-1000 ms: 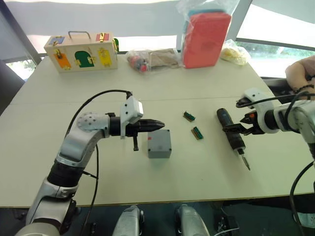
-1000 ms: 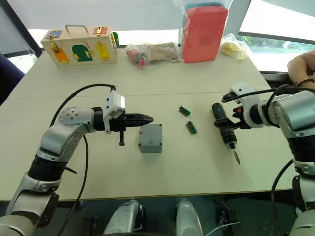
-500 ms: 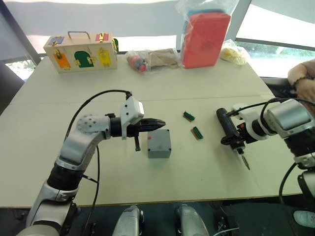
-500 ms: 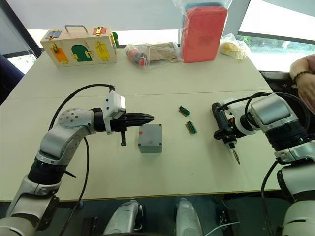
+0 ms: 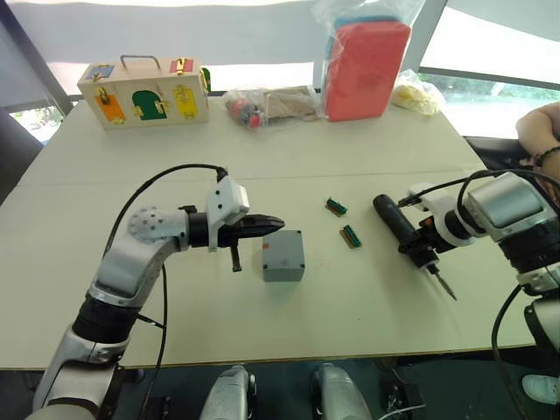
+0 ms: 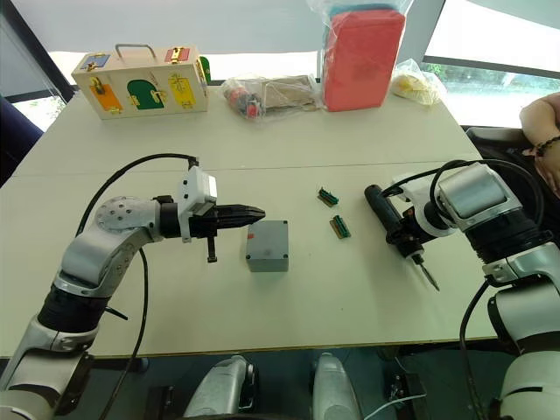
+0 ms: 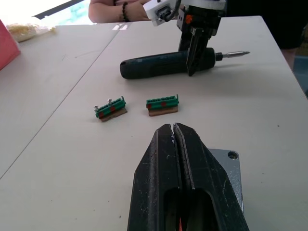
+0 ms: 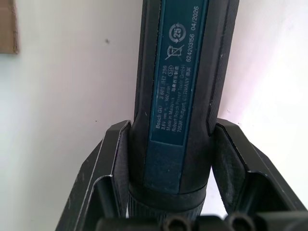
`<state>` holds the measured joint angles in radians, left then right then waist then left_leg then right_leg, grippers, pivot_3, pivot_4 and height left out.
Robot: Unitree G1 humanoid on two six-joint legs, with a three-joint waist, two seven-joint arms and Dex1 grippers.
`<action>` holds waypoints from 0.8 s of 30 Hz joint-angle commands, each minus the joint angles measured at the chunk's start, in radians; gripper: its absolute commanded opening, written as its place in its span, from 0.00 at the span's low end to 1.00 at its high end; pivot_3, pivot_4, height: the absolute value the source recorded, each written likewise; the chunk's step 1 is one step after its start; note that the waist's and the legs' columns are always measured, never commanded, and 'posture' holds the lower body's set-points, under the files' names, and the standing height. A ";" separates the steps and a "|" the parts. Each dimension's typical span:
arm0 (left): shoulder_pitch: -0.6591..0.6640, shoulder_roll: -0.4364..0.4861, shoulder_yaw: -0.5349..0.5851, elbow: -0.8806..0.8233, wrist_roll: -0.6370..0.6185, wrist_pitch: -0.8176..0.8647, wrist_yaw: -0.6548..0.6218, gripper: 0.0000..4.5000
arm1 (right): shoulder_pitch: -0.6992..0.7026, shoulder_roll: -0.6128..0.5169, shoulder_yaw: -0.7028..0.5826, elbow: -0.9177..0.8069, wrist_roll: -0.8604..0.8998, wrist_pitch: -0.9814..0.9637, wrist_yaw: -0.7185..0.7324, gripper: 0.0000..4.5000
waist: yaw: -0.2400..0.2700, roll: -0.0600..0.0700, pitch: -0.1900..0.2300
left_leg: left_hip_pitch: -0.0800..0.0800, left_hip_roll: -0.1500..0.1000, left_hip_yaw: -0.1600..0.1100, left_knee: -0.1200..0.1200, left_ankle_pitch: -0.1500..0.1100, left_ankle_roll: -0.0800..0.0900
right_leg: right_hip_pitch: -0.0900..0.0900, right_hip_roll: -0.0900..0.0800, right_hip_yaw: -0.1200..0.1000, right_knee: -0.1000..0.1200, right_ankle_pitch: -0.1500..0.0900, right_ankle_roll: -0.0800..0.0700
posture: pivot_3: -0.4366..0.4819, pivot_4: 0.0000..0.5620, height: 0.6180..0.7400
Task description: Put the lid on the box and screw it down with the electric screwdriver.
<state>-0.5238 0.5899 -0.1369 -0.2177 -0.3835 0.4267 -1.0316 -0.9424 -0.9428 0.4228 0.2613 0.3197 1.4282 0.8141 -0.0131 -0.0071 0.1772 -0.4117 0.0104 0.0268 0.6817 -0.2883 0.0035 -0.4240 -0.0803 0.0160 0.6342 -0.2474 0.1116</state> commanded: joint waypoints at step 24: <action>-0.045 -0.044 -0.075 0.174 0.083 -0.050 -0.066 0.00 | 0.576 0.802 -0.384 -0.689 0.022 -1.182 -0.297 0.42 | -0.004 0.001 0.001 | 0.000 -0.002 -0.002 0.002 0.001 -0.001 | -0.002 0.001 0.000 0.007 0.000 0.001 | 0.48 0.27 0.92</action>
<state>-0.5541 0.5524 -0.2124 -0.0366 -0.3112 0.3808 -1.1151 -0.3511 -0.1556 0.0375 -0.3857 0.3468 0.3162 0.5316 -0.0169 -0.0065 0.1781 -0.4119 0.0086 0.0249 0.6833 -0.2876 0.0023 -0.4261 -0.0791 0.0164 0.6415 -0.2478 0.1122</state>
